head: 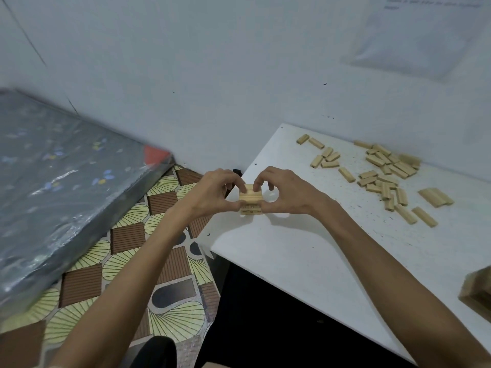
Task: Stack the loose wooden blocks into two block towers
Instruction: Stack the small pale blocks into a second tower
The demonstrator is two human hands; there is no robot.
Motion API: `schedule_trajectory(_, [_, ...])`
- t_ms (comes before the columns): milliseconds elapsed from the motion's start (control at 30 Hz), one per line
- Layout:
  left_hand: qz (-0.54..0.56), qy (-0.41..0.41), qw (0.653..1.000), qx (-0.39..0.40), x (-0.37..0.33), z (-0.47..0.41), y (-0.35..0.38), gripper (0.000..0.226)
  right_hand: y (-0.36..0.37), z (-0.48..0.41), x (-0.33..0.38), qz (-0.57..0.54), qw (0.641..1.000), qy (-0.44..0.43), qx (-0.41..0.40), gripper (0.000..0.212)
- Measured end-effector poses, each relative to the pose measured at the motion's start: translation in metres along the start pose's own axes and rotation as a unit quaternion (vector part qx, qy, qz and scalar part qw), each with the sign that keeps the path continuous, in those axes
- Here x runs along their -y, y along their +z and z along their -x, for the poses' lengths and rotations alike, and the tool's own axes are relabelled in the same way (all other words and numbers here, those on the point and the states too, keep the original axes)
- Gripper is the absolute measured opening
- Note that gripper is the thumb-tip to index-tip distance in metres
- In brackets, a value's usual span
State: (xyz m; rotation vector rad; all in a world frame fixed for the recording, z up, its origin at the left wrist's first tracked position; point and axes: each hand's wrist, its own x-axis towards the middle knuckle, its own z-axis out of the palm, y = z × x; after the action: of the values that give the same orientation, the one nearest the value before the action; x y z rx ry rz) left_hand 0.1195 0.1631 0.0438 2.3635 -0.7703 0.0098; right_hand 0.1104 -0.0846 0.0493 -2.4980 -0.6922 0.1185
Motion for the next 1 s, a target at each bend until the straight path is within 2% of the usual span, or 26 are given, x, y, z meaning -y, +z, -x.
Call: schedule_trajectory(1000, [0.001, -0.001, 1.0, 0.013, 0.0079, -0.0014, 0.007, 0.037, 0.0043, 0.0002, -0.0067, 0.018, 1.0, 0.006, 0.012, 0.034])
